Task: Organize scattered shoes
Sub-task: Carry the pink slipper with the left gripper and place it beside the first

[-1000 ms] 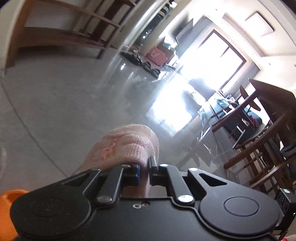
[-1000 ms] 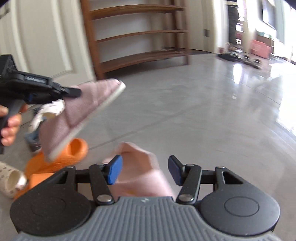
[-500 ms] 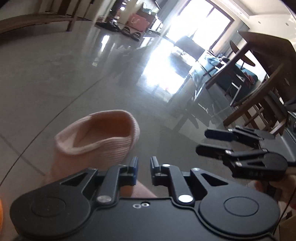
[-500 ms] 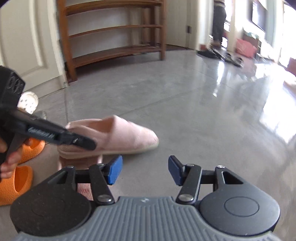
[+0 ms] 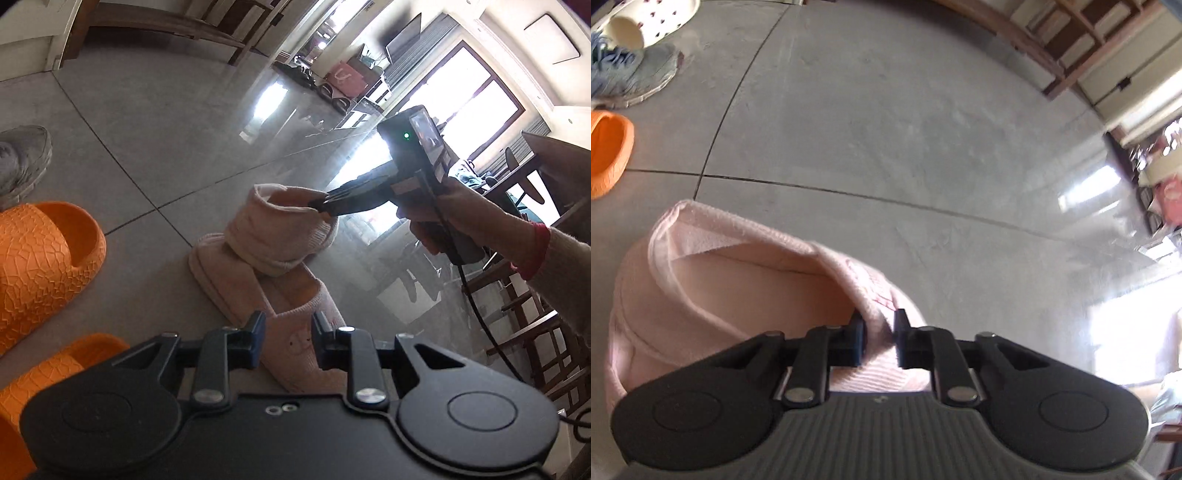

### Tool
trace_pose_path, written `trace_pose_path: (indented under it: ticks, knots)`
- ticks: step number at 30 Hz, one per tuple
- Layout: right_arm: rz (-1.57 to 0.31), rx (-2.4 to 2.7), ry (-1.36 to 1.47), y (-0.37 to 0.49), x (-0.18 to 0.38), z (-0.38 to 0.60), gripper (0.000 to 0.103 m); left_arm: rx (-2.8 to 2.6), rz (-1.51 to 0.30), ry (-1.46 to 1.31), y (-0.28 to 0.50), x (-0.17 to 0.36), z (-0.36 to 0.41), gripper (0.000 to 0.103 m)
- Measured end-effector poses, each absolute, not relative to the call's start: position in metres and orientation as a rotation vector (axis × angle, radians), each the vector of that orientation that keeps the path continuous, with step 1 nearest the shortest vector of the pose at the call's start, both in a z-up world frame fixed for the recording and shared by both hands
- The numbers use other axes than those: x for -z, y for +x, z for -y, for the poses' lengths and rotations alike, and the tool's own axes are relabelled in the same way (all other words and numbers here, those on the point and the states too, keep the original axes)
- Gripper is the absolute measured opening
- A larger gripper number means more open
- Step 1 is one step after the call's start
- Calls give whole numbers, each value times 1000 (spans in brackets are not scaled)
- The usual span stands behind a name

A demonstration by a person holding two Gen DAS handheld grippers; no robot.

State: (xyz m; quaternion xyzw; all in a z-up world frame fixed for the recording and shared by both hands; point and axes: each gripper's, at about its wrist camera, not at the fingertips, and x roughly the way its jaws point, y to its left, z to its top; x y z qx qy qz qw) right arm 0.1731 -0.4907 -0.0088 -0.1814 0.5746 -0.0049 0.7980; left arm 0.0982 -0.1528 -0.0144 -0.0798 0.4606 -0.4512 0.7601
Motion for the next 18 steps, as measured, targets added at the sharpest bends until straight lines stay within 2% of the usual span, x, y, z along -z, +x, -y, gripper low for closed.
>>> trace_pose_path:
  ticks: [3, 9, 12, 15, 18]
  knots:
    - [-1243, 89, -343, 156, 6, 508, 14, 979, -1005, -178, 98, 15, 155, 26]
    - [-1373, 341, 98, 87, 11, 588, 14, 990, -1006, -193, 98, 18, 163, 30]
    - [-1450, 348, 240, 57, 16, 597, 15, 995, -1004, -197, 97, 19, 166, 37]
    - [-1509, 340, 472, 24, 25, 599, 15, 992, -1012, -210, 98, 23, 167, 39]
    - [-1498, 312, 535, 23, 34, 583, 16, 985, -1022, -218, 98, 26, 167, 40]
